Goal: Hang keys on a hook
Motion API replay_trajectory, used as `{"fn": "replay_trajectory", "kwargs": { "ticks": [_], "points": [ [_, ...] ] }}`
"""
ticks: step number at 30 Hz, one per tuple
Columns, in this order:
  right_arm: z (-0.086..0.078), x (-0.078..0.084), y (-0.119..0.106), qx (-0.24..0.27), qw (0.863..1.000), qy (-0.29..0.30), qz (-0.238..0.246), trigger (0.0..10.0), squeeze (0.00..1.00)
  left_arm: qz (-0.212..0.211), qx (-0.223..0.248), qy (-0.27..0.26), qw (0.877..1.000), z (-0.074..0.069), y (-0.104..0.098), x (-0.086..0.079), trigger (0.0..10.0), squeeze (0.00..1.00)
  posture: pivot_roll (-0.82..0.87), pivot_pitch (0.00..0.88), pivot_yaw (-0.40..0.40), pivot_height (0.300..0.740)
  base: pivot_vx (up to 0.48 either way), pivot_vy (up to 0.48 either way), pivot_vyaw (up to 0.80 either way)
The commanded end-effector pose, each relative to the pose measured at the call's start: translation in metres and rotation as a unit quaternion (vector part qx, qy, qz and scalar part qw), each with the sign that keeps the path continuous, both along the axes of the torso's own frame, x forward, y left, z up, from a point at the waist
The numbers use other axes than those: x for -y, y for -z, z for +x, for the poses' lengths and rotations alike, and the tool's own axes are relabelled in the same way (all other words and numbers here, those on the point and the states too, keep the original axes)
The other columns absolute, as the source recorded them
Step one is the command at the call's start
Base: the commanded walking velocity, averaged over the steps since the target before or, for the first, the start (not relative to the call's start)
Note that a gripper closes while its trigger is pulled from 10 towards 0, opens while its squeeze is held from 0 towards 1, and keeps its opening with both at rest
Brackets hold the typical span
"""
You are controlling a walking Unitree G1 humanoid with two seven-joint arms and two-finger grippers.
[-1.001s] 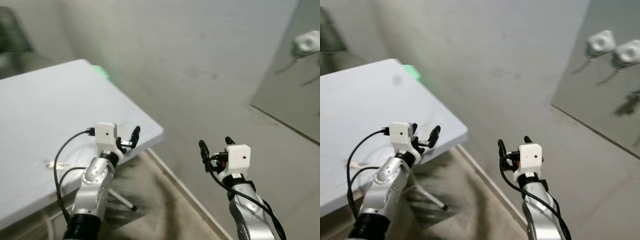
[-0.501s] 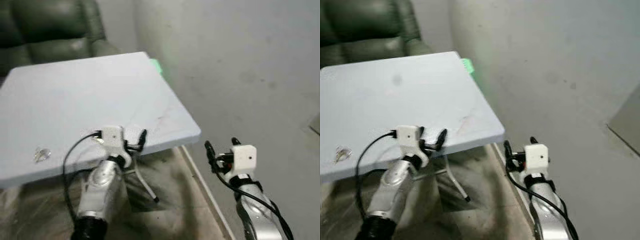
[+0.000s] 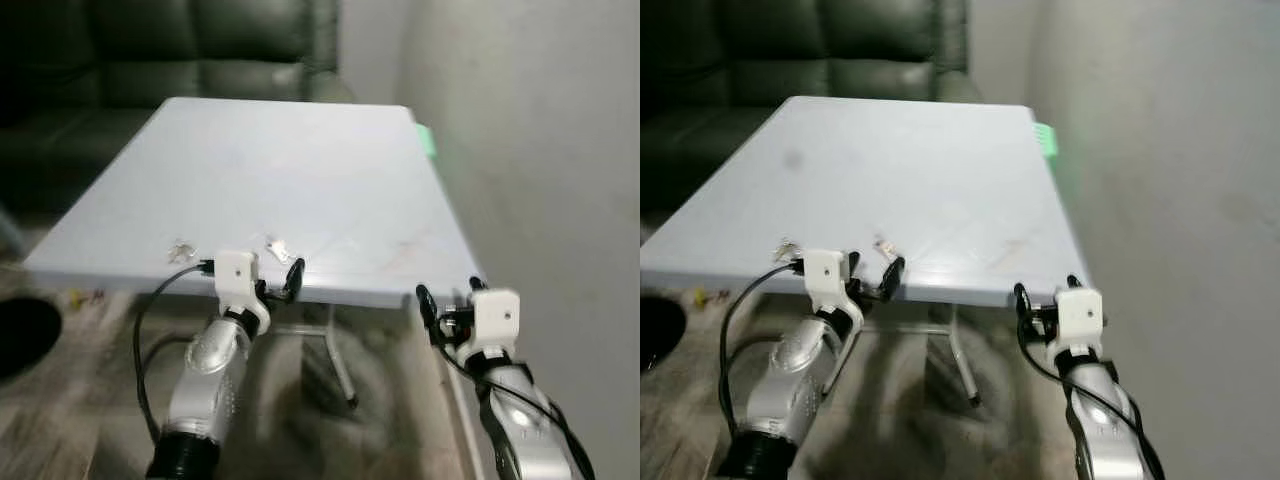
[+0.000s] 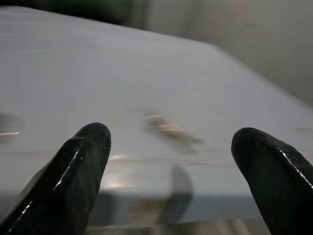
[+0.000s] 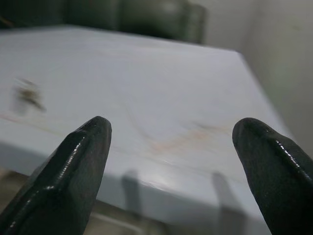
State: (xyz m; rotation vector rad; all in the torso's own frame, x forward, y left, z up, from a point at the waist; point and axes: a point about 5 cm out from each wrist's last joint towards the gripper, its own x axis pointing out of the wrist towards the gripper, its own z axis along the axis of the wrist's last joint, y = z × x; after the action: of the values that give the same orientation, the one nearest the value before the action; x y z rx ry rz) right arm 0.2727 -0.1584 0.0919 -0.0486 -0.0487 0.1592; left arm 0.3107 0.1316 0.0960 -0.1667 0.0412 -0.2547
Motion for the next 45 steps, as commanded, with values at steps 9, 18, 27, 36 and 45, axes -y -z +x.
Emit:
{"fn": "replay_trajectory", "kwargs": {
  "ticks": [9,18,27,36,45],
  "points": [
    [-0.0021,0.0095,-0.0015,0.000,1.000,0.012,0.009,10.0,0.00,-0.024,0.002,0.006,1.000,0.0025,-0.0047,0.0116,10.0,0.00,0.04,0.000,-0.054,0.740,0.000,0.000,0.09],
    [-0.0038,0.0082,-0.0015,0.000,1.000,0.015,0.017,10.0,0.00,-0.031,-0.002,0.002,1.000,0.0030,-0.0051,0.0114,10.0,0.00,0.04,0.000,-0.050,0.740,0.000,0.153,0.00],
    [-0.0044,0.0075,-0.0016,0.001,1.000,0.016,0.022,10.0,0.00,-0.035,-0.001,0.001,0.999,0.0040,-0.0063,0.0098,10.0,0.00,0.04,0.000,-0.047,0.740,0.000,0.331,0.00],
    [-0.0043,0.0070,-0.0019,0.000,1.000,0.015,0.024,10.0,0.00,-0.038,0.002,0.000,0.999,0.0044,-0.0077,0.0100,10.0,0.00,0.04,0.000,-0.051,0.740,0.000,0.480,0.00],
    [-0.0042,0.0066,-0.0029,0.001,1.000,0.014,0.024,10.0,0.00,-0.044,0.000,-0.002,0.999,0.0052,-0.0078,0.0103,10.0,0.00,0.04,0.000,-0.053,0.740,0.000,0.408,0.00]
  ]
}}
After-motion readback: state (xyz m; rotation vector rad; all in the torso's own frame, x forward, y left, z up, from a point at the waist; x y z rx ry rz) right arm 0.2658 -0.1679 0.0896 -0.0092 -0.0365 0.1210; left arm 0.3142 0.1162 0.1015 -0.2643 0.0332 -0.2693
